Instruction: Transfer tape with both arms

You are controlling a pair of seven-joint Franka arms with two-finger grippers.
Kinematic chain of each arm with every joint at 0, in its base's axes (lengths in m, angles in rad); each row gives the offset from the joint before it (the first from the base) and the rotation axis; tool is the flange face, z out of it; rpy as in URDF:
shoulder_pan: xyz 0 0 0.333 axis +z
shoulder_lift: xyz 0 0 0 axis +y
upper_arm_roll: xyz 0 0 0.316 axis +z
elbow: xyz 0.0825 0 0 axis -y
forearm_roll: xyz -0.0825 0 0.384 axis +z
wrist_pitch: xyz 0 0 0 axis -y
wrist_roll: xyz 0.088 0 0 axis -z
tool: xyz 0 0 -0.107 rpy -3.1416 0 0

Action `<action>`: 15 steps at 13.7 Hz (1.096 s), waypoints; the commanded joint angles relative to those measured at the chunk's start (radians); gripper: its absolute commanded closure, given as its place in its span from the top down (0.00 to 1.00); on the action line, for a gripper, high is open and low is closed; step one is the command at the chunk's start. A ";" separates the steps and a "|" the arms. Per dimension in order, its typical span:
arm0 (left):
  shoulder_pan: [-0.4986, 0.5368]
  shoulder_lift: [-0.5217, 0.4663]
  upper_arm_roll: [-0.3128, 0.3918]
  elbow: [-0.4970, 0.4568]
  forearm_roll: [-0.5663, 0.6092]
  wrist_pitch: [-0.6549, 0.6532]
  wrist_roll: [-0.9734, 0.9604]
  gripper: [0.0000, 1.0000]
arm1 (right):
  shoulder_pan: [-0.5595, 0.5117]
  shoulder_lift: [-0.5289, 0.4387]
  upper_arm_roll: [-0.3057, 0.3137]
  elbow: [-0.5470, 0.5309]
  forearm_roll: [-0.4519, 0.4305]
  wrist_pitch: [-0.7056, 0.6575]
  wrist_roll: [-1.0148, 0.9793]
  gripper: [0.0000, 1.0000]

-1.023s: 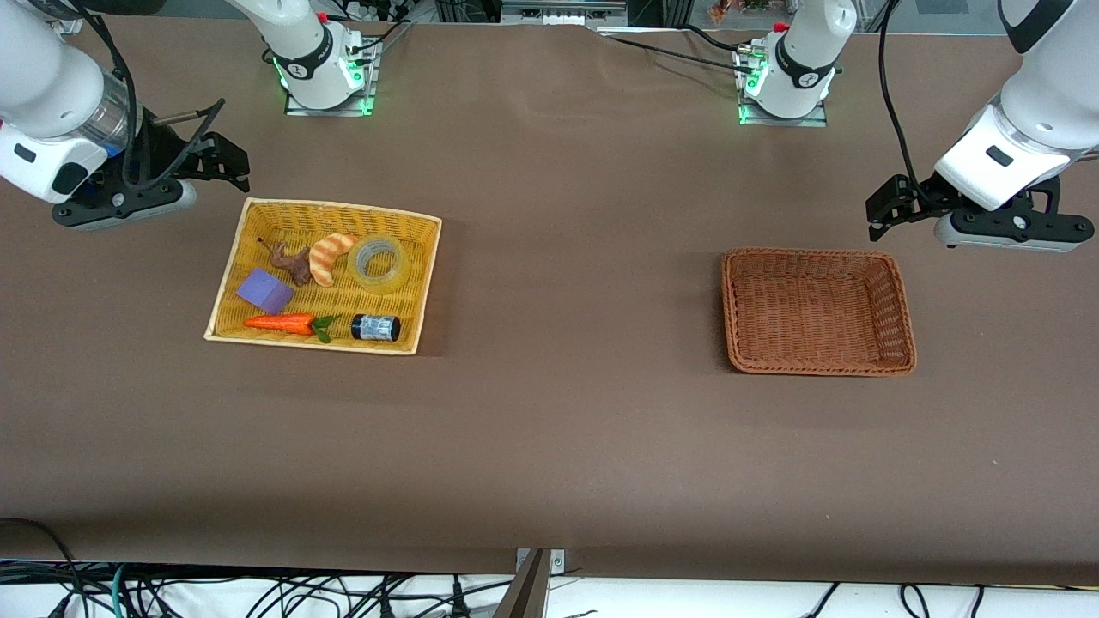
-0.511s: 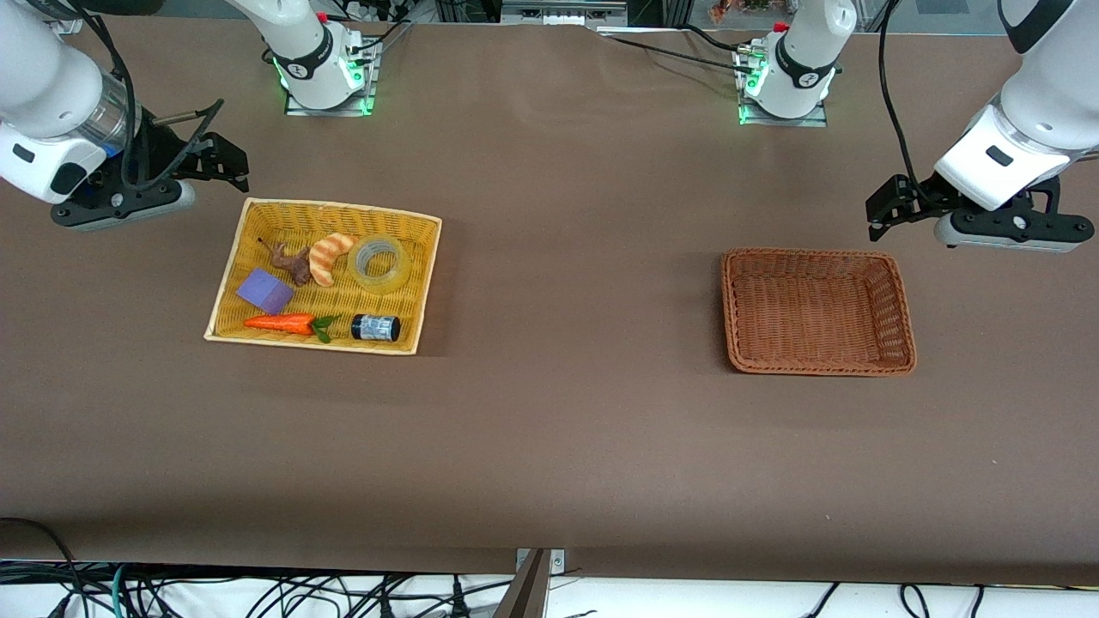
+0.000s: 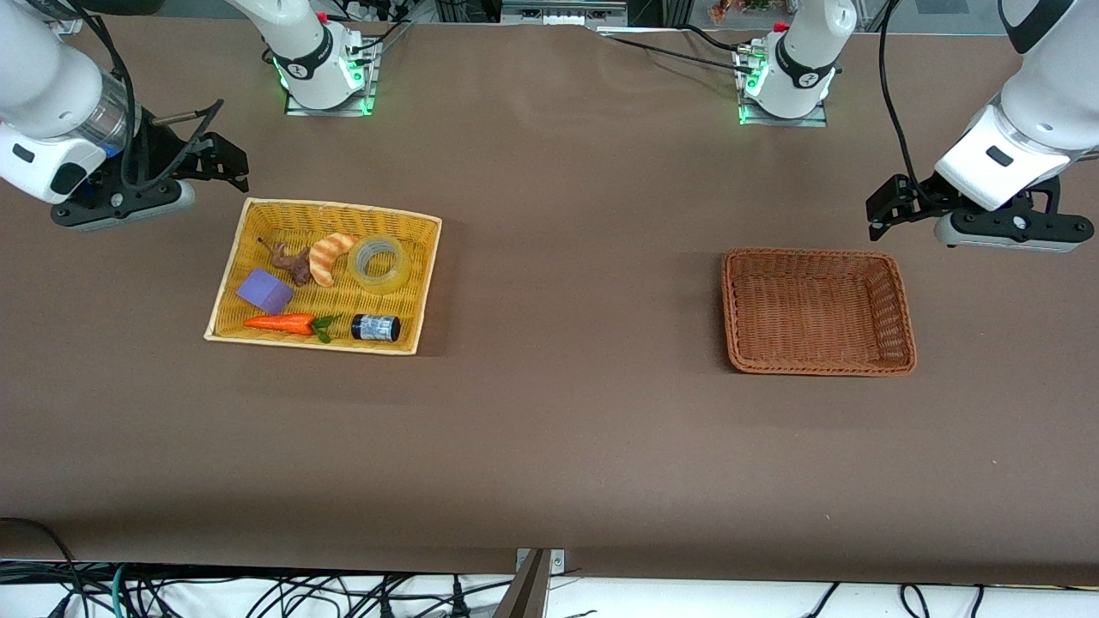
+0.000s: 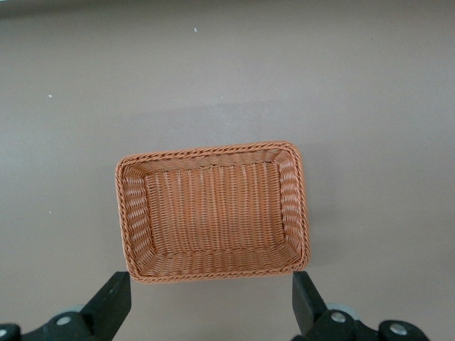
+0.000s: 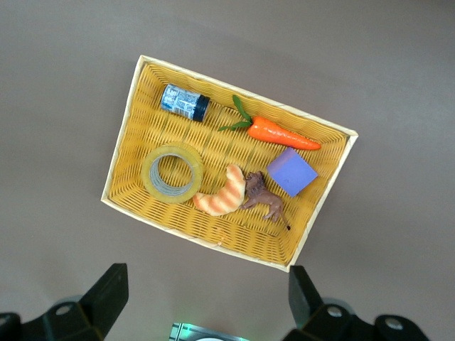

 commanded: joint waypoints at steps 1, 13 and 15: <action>0.006 -0.012 -0.003 0.003 -0.021 -0.015 0.014 1.00 | -0.010 -0.007 0.006 -0.008 -0.006 -0.008 -0.002 1.00; 0.003 -0.009 -0.004 0.015 -0.021 -0.016 0.014 1.00 | -0.010 -0.007 0.004 -0.047 0.005 0.011 0.005 1.00; 0.003 -0.009 -0.004 0.015 -0.021 -0.016 0.014 1.00 | -0.008 -0.013 0.012 -0.106 0.008 0.065 0.051 1.00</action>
